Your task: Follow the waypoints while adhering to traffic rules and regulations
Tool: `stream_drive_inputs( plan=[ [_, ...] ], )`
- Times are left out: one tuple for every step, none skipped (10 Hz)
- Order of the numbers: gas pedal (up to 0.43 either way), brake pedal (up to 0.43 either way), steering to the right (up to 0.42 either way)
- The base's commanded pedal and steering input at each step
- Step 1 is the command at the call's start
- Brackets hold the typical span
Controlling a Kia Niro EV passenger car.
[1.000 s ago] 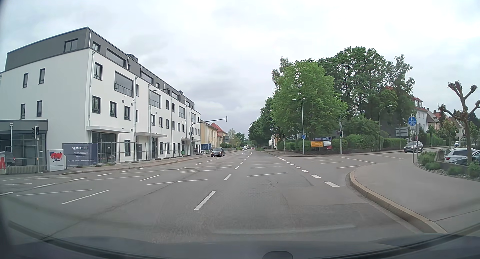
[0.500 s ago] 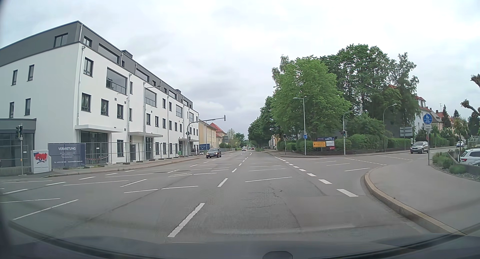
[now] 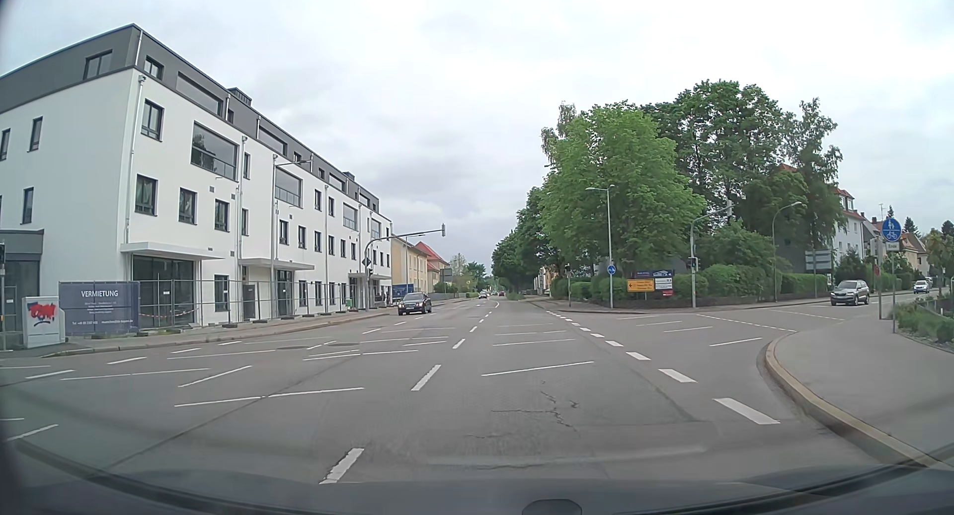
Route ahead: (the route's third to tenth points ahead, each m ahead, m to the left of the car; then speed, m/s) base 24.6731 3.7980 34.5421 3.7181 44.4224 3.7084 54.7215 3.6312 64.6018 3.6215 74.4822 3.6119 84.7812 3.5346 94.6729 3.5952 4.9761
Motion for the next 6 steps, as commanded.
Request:
stream_drive_inputs(
  plan=[
    [0.268,0.0,0.001],
    [0.268,0.0,0.001],
    [0.268,0.0,0.001],
    [0.268,0.0,0.001],
    [0.268,0.0,0.001],
    [0.268,0.0,0.001]
  ],
)
